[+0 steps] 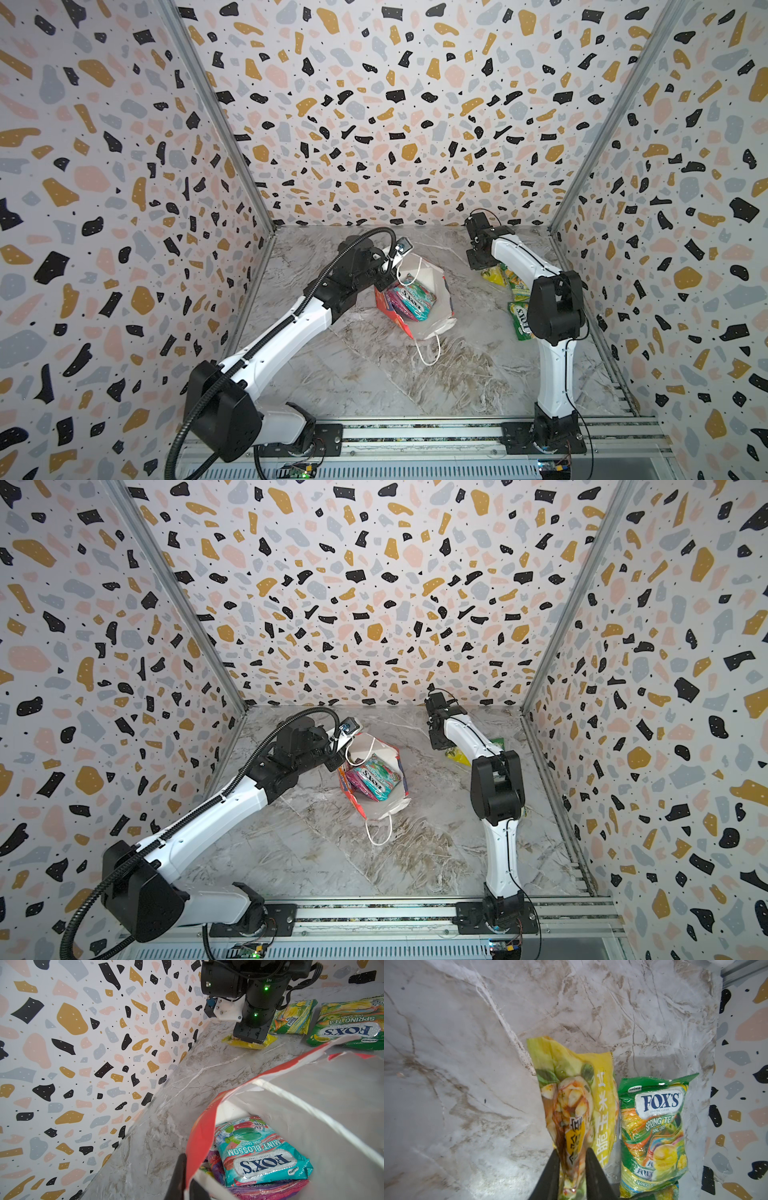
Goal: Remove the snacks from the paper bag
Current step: 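Carry the yellow packet away from the bag and lower it near the green packets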
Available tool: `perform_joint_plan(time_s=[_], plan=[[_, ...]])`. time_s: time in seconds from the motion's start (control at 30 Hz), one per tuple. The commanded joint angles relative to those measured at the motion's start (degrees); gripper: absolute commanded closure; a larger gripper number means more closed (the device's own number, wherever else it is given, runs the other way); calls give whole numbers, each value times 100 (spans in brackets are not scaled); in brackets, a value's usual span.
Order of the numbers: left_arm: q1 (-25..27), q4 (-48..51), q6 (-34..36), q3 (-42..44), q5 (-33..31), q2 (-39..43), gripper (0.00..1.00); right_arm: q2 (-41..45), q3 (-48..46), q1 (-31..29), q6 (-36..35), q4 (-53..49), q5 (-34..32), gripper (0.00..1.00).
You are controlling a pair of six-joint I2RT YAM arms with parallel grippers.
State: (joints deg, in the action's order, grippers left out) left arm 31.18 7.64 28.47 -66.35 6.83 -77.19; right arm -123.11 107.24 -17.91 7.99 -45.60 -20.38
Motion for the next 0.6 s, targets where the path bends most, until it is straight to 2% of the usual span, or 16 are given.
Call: perform_joint_plan(time_s=[0.0, 0.2, 0.47, 0.57], plan=[[-15, -676, -14, -63, 152, 43, 100, -54, 259, -10, 140, -187, 5, 75], [-15, -692, -34, -49, 168, 44, 100, -174, 358, 33, 364, -179, 156, 75], [-15, -685, -34, -54, 144, 53, 100, -201, 564, 42, 523, -265, 260, 56], [-15, -651, -59, -80, 169, 53, 100, -112, 597, 64, 537, -206, 574, 50]])
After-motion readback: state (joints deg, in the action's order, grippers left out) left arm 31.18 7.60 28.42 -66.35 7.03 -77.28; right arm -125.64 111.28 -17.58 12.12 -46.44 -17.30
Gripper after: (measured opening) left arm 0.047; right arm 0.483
